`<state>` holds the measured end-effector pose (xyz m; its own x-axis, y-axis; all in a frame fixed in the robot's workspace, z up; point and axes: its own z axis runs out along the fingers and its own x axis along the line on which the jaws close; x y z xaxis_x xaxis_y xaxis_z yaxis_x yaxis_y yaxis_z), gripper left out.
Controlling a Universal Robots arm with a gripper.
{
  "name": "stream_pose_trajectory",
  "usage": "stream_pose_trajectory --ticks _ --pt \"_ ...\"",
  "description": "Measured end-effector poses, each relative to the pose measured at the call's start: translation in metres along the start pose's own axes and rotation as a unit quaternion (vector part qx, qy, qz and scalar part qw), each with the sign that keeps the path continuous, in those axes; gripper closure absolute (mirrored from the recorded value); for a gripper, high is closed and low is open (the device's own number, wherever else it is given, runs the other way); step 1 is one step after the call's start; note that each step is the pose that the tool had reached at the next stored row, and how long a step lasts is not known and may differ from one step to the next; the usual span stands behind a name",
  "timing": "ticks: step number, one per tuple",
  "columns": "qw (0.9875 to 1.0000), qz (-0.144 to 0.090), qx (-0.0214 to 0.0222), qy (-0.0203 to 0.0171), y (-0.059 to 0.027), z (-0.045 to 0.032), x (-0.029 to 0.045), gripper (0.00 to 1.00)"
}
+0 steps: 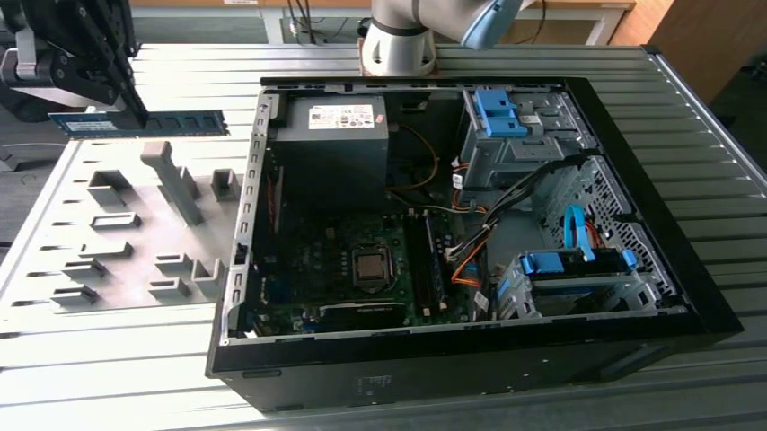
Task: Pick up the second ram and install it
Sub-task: 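Pick up the second ram and move it above second insertion slot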
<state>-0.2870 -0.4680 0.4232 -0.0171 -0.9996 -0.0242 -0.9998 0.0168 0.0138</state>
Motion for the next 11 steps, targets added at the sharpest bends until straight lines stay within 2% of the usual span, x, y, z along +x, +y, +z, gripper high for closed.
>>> stream_pose_trajectory --ticks 11 --pt "1.0000 0.000 0.0000 0.0000 -0.0104 -0.0001 -0.0002 0.86"
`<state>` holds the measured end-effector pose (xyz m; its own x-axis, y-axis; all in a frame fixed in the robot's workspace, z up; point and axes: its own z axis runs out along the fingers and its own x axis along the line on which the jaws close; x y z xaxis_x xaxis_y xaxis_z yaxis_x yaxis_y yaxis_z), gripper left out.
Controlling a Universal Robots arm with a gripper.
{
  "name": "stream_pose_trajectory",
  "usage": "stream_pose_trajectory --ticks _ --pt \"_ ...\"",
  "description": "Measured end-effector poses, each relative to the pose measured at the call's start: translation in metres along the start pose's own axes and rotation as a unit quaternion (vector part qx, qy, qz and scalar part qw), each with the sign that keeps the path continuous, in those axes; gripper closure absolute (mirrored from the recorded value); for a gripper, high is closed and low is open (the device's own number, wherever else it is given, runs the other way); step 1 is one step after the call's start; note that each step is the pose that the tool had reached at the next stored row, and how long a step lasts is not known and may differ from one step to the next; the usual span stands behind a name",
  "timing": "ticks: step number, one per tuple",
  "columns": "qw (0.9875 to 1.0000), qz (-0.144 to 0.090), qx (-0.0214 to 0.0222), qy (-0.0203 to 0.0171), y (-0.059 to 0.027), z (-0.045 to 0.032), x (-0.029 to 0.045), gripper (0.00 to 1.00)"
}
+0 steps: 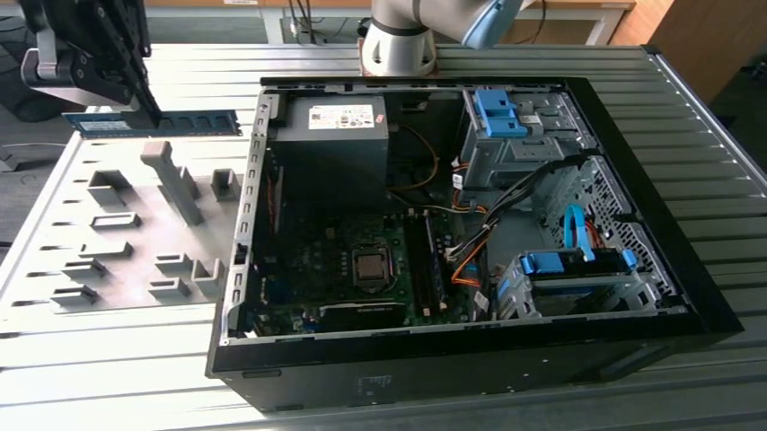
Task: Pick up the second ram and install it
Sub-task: 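Pick up the second ram and move it above second insertion slot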
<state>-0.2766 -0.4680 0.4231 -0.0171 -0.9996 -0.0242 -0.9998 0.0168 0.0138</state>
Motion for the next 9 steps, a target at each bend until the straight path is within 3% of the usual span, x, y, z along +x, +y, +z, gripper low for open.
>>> stream_pose_trajectory --ticks 9 --pt "1.0000 0.000 0.0000 0.0000 -0.0086 -0.0001 -0.0001 0.86"
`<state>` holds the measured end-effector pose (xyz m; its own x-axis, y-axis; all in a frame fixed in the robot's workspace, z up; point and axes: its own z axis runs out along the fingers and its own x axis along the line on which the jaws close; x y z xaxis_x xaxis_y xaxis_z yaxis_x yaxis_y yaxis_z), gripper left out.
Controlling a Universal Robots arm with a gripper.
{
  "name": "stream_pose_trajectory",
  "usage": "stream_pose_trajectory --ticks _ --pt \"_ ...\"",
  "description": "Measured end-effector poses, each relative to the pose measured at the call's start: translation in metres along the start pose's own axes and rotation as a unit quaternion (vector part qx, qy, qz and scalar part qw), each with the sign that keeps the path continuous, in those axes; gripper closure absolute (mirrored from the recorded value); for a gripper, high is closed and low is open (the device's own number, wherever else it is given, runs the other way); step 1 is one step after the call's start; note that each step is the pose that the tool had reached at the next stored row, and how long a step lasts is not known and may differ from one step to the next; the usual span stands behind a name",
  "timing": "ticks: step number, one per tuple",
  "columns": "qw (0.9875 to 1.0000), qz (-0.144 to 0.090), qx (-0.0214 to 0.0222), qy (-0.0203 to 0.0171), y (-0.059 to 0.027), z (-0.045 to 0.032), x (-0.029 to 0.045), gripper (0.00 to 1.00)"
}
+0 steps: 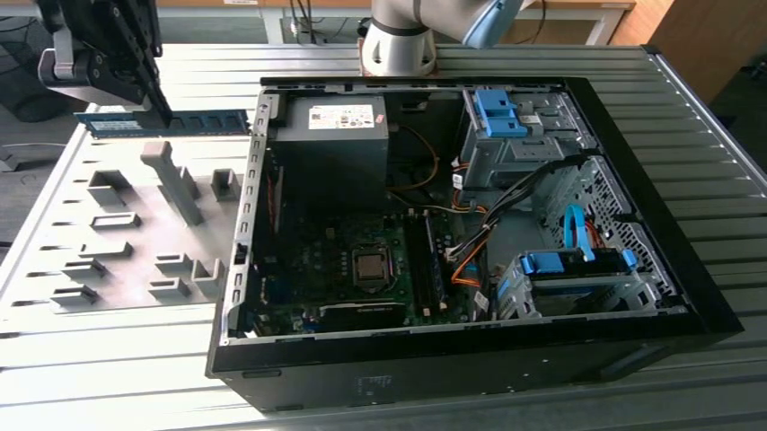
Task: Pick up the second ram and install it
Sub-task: 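Pick up the second ram and move it above second insertion slot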
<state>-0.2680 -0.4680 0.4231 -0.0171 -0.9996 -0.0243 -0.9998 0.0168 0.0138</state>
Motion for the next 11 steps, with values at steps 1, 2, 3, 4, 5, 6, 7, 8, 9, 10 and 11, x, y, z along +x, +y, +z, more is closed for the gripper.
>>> stream_pose_trajectory --ticks 1,2,3,4,5,6,7,8,9,10,11 --pt "1.0000 0.000 0.0000 0.0000 -0.0010 0.0000 0.0000 0.86" --pt "1.0000 0.000 0.0000 0.0000 -0.0020 0.0000 0.0000 0.86" --pt "1.0000 0.000 0.0000 0.0000 -0.0029 -0.0001 -0.0001 0.86" --pt "1.0000 0.000 0.0000 0.0000 -0.0038 -0.0001 -0.0001 0.86" --pt "1.0000 0.000 0.0000 0.0000 -0.0047 -0.0001 -0.0001 0.86" --pt "1.0000 0.000 0.0000 0.0000 -0.0056 -0.0001 -0.0001 0.86" --pt "1.0000 0.000 0.0000 0.0000 -0.0065 -0.0001 -0.0001 0.86" --pt "1.0000 0.000 0.0000 0.0000 -0.0075 -0.0001 -0.0001 0.86" --pt "1.0000 0.000 0.0000 0.0000 -0.0085 -0.0001 -0.0001 0.86" --pt "1.0000 0.000 0.0000 0.0000 -0.0095 -0.0001 -0.0002 0.86" --pt "1.0000 0.000 0.0000 0.0000 -0.0104 -0.0001 -0.0002 0.86"
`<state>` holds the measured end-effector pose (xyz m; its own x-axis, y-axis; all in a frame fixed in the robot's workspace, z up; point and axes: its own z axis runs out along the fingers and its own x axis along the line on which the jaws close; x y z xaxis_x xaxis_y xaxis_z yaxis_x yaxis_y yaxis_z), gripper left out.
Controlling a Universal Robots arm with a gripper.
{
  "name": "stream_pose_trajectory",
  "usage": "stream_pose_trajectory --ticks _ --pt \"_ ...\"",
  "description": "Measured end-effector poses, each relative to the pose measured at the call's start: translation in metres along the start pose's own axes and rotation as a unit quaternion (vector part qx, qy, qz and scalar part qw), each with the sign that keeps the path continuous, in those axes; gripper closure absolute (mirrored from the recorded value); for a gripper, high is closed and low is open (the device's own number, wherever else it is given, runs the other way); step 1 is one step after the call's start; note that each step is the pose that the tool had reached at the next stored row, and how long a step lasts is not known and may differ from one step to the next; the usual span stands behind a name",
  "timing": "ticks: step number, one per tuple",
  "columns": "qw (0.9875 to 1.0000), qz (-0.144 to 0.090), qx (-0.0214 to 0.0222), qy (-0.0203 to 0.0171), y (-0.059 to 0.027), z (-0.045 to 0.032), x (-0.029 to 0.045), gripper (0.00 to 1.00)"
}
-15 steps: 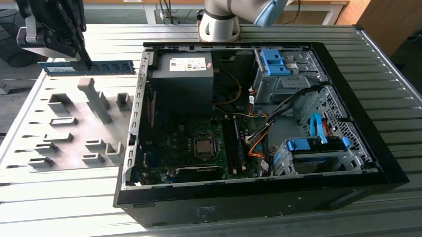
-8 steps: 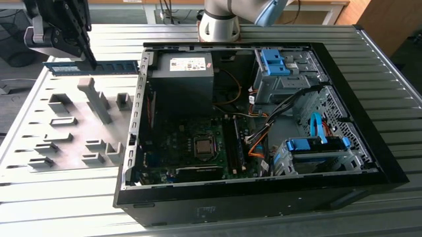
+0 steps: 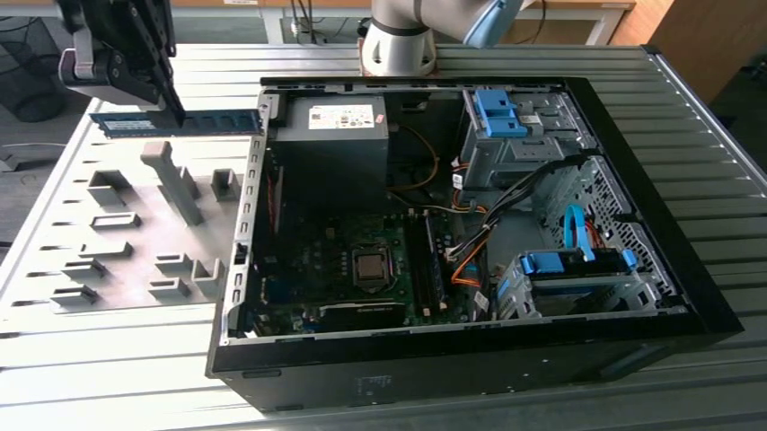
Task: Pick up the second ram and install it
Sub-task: 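Pick up the second ram and move it above second insertion slot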
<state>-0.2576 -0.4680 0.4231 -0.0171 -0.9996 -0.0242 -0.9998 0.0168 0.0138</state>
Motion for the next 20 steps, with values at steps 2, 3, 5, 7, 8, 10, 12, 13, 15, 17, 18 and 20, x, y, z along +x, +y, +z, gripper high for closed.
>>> stream_pose_trajectory --ticks 2,3,5,7,8,10,12,13,15,17,18,20 --pt "1.0000 0.000 0.0000 0.0000 -0.0019 0.0000 0.0000 0.86" --pt "1.0000 0.000 0.0000 0.0000 -0.0030 -0.0001 -0.0001 0.86" --pt "1.0000 0.000 0.0000 0.0000 -0.0048 0.0000 -0.0001 0.86" --pt "1.0000 0.000 0.0000 0.0000 -0.0068 -0.0001 -0.0001 0.86" --pt "1.0000 0.000 0.0000 0.0000 -0.0077 -0.0001 -0.0001 0.86" --pt "1.0000 0.000 0.0000 0.0000 -0.0095 -0.0001 -0.0002 0.86" --pt "1.0000 0.000 0.0000 0.0000 -0.0115 -0.0001 -0.0002 0.86" --pt "1.0000 0.000 0.0000 0.0000 -0.0125 -0.0002 -0.0002 0.86" --pt "1.0000 0.000 0.0000 0.0000 -0.0144 -0.0002 -0.0003 0.86" --pt "1.0000 0.000 0.0000 0.0000 -0.0162 -0.0002 -0.0003 0.86" --pt "1.0000 0.000 0.0000 0.0000 -0.0171 -0.0002 -0.0003 0.86" --pt "1.0000 0.000 0.0000 0.0000 -0.0189 -0.0003 -0.0003 0.86"
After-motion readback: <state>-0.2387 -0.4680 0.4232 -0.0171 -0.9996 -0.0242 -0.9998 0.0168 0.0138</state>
